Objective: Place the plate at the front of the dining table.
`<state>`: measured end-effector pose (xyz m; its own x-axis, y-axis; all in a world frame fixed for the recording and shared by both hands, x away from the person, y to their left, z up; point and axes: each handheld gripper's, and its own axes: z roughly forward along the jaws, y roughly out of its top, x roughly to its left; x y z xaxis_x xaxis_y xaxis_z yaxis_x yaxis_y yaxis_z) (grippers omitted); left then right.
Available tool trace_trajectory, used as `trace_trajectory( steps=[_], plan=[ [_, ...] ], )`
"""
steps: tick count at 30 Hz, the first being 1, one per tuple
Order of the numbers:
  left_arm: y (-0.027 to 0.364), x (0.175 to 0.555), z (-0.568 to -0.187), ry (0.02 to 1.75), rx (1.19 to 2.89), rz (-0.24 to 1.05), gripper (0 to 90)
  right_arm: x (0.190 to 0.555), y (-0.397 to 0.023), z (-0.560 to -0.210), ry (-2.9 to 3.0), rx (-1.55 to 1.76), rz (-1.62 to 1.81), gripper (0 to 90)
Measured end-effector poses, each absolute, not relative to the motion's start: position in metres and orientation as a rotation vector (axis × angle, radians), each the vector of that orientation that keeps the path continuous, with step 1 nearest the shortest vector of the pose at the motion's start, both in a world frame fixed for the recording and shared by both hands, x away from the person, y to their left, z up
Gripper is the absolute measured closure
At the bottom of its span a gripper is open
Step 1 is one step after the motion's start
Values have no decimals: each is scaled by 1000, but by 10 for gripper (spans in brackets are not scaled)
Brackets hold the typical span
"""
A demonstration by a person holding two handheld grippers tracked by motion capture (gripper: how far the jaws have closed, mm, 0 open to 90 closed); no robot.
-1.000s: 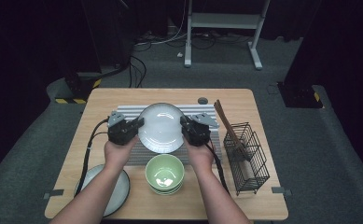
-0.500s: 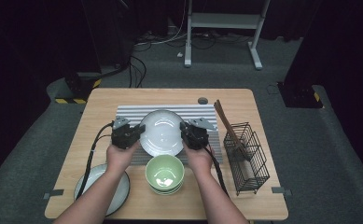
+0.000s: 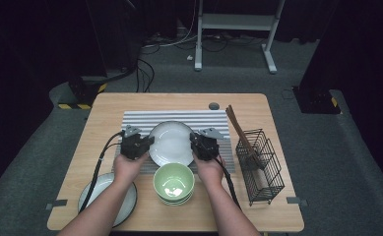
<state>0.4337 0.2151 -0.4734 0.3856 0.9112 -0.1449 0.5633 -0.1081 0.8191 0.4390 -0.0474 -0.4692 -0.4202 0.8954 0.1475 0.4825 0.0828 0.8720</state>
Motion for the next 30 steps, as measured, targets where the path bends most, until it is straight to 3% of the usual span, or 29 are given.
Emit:
trace_trajectory(
  steps=[30],
  plan=[
    [213, 445, -478, 1341, 1859, 498, 786, 452, -41, -479, 1988, 1360, 1199, 762]
  ],
)
